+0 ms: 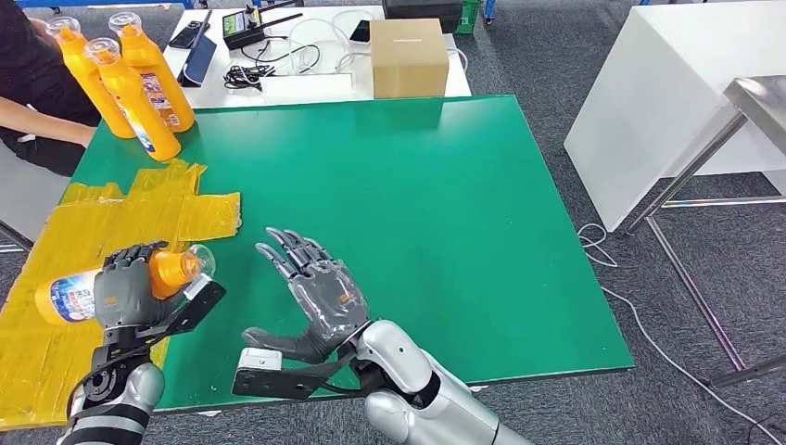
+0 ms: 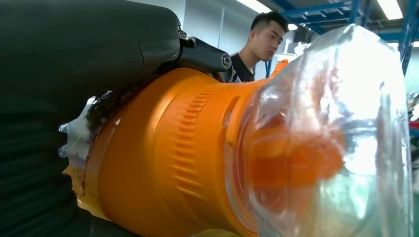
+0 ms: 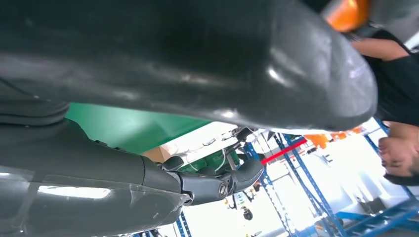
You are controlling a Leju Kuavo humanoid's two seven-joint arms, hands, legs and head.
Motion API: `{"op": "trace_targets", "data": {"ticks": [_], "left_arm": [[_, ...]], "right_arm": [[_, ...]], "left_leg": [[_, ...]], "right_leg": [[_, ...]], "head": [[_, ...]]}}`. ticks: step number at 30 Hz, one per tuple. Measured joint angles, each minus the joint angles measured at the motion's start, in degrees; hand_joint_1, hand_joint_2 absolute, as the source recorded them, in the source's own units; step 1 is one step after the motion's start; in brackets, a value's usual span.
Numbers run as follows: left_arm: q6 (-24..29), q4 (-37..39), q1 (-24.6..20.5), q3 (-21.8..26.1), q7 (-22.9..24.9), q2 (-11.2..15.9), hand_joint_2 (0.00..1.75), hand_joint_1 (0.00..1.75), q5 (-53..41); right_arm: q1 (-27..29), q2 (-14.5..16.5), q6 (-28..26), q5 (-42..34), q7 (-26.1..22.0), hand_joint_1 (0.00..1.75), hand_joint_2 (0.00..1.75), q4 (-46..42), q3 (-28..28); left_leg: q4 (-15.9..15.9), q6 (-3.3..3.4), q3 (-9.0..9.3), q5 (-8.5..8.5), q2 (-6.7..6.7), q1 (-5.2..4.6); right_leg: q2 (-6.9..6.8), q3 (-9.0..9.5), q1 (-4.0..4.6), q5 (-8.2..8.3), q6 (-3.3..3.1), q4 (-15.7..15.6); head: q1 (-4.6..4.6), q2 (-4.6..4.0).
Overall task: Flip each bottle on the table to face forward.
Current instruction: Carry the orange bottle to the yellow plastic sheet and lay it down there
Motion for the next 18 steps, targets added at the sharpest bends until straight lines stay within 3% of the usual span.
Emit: {"op": "trace_targets", "data": {"ticks": [6,10,11,14,15,18], "left_arm": [[0.98,9.31,-1.49,-2.73,6.26,1.08,1.75,1.75,-16.54],[-1.37,15.06,-2.46,-5.15,3.19,1.04,1.75,1.75,-16.81],[-2.49,16.14,-3.02,-5.69,1.47,1.04,1.75,1.56,-16.05],[-4.51,18.48,-4.49,-6.76,-1.23,1.16,0.44,0.25,-14.80],[-4.82,19.04,-4.82,-6.99,-1.18,1.20,0.00,0.00,-14.68],[-6.43,20.34,-5.82,-7.73,-0.10,1.22,0.00,0.00,-14.61]], "right_arm": [[0.72,-0.74,1.28,-1.37,-0.13,0.00,0.00,-3.54,0.00],[1.13,-1.09,2.05,-1.98,-0.14,0.00,0.00,-4.89,0.00],[1.24,-1.16,2.22,-2.09,-0.16,0.00,0.00,-5.13,0.00],[1.39,-1.31,2.67,-2.28,-0.22,0.00,0.00,-5.68,0.00],[1.40,-1.34,2.72,-2.29,-0.23,0.00,0.00,-5.80,0.00],[1.47,-1.39,2.83,-2.37,-0.25,0.00,0.00,-5.99,0.00]], "left_leg": [[0.00,0.00,0.01,0.00,0.01,0.00],[-0.01,0.00,0.05,0.00,-0.11,-0.02],[-0.01,0.00,0.10,0.00,-0.22,-0.03],[-0.04,-0.01,0.34,-0.02,-0.42,-0.04],[-0.05,-0.02,0.41,-0.02,-0.43,-0.04],[-0.08,-0.04,0.67,-0.02,-0.48,-0.04]], "right_leg": [[0.00,0.00,0.00,0.00,0.00,0.00],[-0.10,0.08,-0.03,-0.02,0.00,0.00],[-0.20,0.17,-0.04,-0.03,-0.01,0.00],[-0.40,0.43,-0.06,-0.09,-0.04,-0.01],[-0.40,0.49,-0.05,-0.09,-0.05,-0.02],[-0.44,0.48,-0.05,-0.13,-0.08,-0.03]], "head": [[0.00,0.00],[-0.01,0.00],[0.00,0.00],[0.00,0.00],[-0.01,0.00],[0.00,0.00]]}}
